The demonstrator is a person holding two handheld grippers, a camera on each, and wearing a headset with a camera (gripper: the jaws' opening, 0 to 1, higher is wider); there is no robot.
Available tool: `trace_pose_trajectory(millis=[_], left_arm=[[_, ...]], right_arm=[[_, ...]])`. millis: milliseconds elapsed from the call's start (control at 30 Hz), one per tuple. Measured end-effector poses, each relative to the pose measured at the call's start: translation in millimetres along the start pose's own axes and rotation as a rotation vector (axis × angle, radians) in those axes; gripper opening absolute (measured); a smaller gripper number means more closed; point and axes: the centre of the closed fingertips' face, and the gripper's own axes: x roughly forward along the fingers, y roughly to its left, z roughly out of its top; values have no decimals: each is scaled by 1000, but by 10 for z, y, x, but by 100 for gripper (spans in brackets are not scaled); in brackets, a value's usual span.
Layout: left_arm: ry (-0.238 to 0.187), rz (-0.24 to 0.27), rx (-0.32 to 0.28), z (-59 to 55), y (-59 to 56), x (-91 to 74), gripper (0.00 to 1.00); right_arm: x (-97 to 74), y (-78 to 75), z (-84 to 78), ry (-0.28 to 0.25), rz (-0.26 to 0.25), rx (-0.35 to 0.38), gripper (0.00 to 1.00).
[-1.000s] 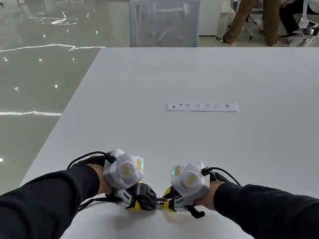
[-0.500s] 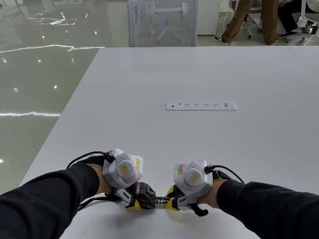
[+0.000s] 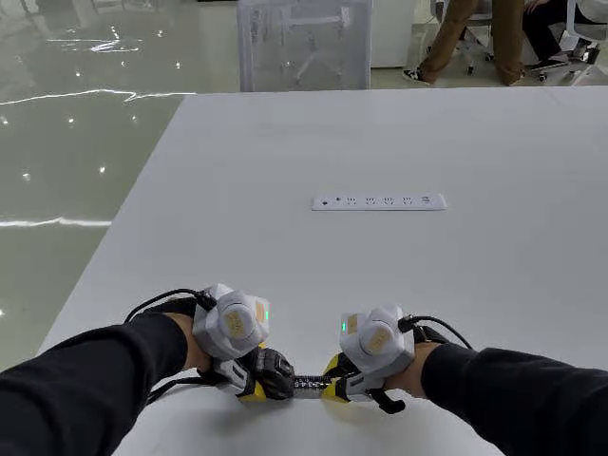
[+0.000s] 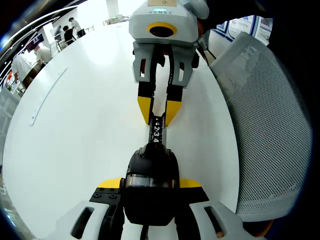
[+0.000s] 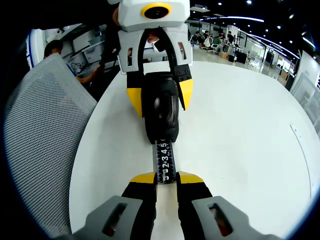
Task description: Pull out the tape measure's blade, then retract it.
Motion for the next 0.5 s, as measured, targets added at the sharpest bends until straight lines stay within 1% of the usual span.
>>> trace_pose_trajectory(millis=[500], left_arm=[[2,1,-6,1,0,1,35]], right_arm=[[-102,-15,-134,10,-9,5,11]])
